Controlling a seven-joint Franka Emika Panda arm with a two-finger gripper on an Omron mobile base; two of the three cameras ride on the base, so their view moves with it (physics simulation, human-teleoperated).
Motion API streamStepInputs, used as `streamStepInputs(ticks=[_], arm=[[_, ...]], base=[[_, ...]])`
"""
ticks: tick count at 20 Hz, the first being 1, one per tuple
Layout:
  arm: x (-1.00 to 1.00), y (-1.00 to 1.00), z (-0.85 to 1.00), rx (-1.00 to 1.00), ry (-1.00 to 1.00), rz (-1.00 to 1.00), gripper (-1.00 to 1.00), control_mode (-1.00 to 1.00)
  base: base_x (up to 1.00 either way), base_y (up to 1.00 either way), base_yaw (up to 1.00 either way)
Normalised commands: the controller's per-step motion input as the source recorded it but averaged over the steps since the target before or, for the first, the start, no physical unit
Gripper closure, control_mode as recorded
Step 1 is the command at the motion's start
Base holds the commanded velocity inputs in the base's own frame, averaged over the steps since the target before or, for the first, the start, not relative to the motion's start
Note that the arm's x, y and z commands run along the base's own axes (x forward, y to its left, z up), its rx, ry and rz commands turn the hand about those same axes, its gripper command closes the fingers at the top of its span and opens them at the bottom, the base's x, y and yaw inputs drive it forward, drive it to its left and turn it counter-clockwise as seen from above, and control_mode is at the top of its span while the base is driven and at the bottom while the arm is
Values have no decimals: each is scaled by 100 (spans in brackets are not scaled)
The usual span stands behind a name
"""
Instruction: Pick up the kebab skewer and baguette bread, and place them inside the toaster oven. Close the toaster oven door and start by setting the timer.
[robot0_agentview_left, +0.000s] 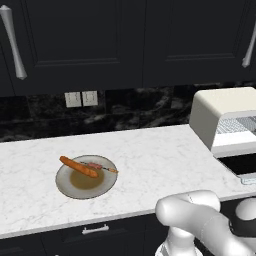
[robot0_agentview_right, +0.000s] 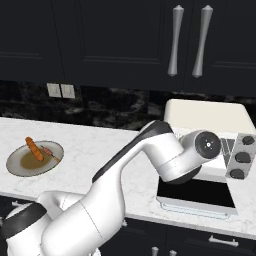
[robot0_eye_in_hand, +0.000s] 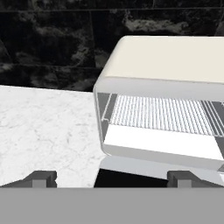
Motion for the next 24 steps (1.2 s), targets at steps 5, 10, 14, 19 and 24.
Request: streamStepInputs(ticks=[5,10,14,19,24], arm=[[0,-31,-41,-5,-1,-1,-100,-100],[37,-1,-28,1,-8,-3,-100,-100],[36,-6,-2,9,-4,-7,-100,-100],[29,-31,0,10,-1,-1,-100,-100],[14,-27,-2,8,-1,0,-100,-100]], base=[[0,0,0],[0,0,0],[0,0,0],[0,0,0],[0,0,0]])
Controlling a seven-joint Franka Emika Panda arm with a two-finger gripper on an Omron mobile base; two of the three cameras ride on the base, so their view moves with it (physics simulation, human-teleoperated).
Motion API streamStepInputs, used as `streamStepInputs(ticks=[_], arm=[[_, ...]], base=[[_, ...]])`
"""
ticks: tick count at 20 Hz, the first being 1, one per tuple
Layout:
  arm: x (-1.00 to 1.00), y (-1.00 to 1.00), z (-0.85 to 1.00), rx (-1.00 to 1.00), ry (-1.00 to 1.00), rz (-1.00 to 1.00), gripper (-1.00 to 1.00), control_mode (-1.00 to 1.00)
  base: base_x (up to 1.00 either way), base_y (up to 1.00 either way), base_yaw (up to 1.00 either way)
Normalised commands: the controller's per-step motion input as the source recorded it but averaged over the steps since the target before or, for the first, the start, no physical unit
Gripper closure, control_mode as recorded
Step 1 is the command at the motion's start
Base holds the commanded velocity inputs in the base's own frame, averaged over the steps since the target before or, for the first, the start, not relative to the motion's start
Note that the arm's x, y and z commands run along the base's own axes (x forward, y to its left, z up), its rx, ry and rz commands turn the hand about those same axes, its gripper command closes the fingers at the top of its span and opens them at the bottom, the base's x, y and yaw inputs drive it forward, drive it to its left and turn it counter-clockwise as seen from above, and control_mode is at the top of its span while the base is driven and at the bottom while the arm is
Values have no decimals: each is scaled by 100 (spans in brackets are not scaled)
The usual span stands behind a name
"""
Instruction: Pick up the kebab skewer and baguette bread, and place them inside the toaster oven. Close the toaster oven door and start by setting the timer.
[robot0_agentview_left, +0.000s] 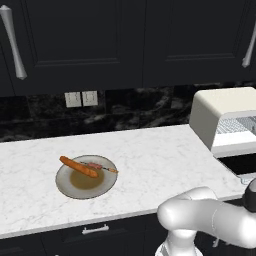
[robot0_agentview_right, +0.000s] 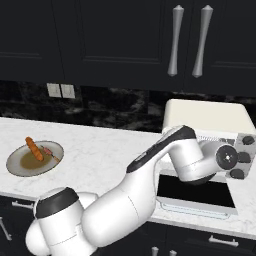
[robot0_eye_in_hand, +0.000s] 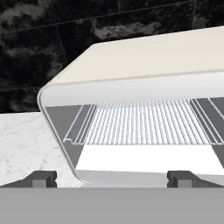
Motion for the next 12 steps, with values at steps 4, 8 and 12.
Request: streamStepInputs(ticks=[4,8,12], arm=[[12,-8,-23,0,-8,0,-100,-100],[7,-1,-33,0,-8,0,-100,-100],[18,0,-15,0,-5,0,-100,-100]], base=[[0,0,0],[0,0,0],[0,0,0]])
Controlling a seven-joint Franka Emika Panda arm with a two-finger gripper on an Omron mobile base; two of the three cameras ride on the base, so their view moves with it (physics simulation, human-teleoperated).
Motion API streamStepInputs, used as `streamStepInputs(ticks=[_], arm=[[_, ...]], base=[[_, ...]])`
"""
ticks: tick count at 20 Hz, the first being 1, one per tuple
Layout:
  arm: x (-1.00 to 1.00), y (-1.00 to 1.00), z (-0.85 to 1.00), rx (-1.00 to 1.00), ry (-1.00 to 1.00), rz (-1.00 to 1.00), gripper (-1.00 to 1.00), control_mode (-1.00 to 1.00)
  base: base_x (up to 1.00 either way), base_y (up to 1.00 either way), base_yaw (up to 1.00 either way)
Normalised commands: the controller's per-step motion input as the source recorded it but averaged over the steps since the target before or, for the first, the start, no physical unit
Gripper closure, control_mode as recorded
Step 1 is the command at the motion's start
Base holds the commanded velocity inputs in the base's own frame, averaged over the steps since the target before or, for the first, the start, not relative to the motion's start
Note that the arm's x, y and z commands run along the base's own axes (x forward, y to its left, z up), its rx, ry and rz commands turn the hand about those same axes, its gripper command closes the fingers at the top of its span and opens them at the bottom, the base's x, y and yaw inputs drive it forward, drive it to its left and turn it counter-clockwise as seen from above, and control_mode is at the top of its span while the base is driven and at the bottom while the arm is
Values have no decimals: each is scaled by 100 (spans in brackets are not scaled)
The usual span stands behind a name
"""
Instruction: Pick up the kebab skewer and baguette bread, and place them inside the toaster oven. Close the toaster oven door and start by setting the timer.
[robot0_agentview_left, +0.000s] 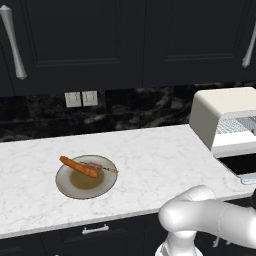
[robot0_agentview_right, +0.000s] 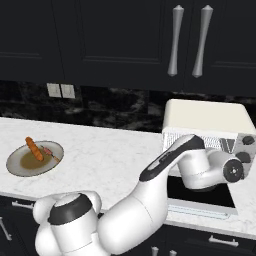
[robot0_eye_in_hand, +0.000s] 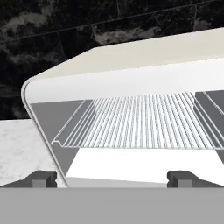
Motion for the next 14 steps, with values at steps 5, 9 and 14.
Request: streamStepInputs(ticks=[5,9,14], arm=[[25,0,0,0,-6,0,-100,-100],[31,-2,-5,0,-5,-2,-100,-100],[14,-1,-10,0,0,-15,-100,-100]], base=[[0,0,0],[0,0,0],[0,0,0]])
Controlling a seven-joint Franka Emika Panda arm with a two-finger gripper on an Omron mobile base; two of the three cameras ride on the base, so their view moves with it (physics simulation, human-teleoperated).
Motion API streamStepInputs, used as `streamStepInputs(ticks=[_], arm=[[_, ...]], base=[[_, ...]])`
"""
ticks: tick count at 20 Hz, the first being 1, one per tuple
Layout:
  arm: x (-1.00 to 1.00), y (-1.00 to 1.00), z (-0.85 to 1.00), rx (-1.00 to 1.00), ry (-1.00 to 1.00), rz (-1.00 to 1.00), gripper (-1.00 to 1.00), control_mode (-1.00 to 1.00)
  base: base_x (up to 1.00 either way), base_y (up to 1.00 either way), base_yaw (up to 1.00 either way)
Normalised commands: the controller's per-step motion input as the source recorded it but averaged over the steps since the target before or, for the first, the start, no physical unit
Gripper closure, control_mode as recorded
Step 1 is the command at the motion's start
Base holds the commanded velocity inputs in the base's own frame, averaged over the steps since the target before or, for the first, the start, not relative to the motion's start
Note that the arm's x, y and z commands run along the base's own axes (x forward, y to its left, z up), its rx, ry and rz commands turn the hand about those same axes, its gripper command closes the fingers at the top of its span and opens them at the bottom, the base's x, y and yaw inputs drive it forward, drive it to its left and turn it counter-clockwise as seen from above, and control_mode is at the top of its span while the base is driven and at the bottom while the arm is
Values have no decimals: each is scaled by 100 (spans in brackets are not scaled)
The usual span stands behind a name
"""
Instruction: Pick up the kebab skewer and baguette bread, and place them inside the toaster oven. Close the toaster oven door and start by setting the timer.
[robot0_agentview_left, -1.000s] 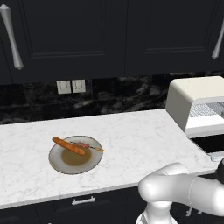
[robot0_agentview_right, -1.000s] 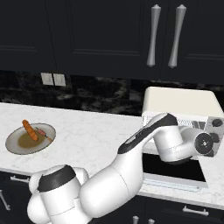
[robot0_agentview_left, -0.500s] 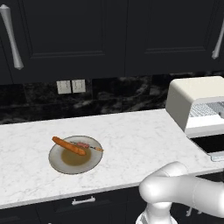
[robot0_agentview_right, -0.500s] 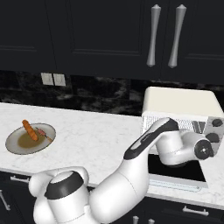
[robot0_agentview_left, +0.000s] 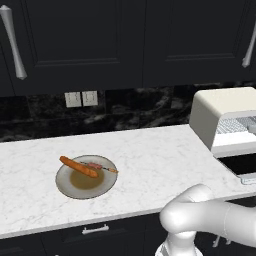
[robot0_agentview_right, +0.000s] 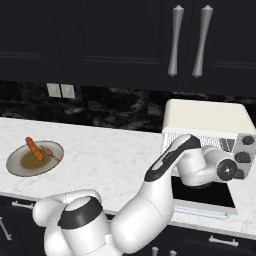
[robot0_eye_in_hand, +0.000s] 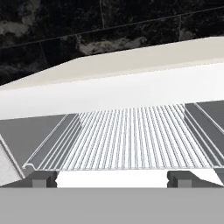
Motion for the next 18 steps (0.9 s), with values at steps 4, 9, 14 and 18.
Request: streamStepInputs(ticks=[4,9,14,18], arm=[[16,0,-9,0,0,-16,-100,-100],[8,0,-19,-5,-3,-2,-100,-100],[1,0,-13,-4,-2,0,-100,-100],[14,0,0,0,0,0,-100,-100]], base=[[0,0,0],[0,0,0],[0,0,0],[0,0,0]])
